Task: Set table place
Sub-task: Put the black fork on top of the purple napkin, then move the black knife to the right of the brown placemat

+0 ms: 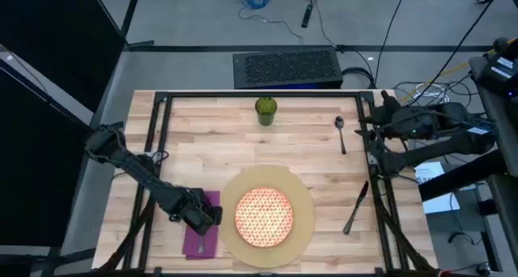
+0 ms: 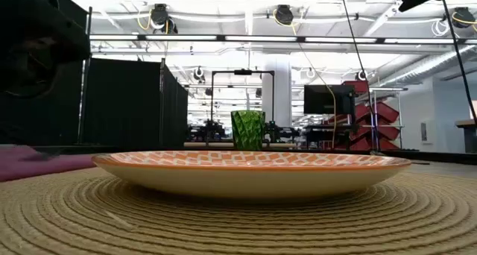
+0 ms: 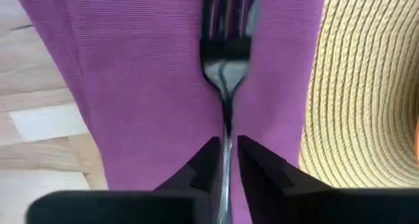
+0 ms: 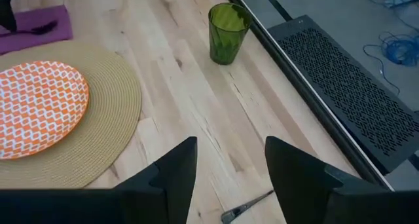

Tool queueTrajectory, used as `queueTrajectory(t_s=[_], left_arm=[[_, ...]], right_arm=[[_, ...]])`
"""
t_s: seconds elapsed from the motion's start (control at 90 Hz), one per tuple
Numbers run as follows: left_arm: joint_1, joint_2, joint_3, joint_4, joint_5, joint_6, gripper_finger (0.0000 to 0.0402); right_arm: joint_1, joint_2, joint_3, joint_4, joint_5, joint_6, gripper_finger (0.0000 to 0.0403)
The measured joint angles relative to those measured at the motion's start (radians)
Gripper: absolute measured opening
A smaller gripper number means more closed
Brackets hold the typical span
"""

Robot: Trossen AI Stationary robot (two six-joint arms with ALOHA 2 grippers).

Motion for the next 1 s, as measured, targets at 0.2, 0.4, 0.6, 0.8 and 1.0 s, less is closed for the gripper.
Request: queueTrajectory(t_s=[0.2,0.4,0.6,0.8,1.0], left_arm=[[0.019,-0.03,0.001,-0.005,-0.111,0.086,0.0107],[0.045,-0.217,0.124,-0.172,-0.733,0.315,0.0117],[0.051,-0.368,0.246,-0.128,-1.11,0.933,0.0118],[0.125,-0.324,0.207,0.041,-1.147,1.313,0.0118],[0.258,-0.317,0.03,0.608,-0.948,1.766,0.0118]], right_arm=[[0.0,0.0,0.0,0.0,0.0,0.0,0.0166],[0.0,0.001,0.0,0.001,0.005,0.047,0.0166],[0.0,-0.01,-0.098,0.077,0.018,0.194,0.0166],[-0.003,-0.007,-0.41,0.34,-0.067,0.355,0.0166],[-0.071,0.032,-0.65,0.724,-0.105,0.489,0.0166]])
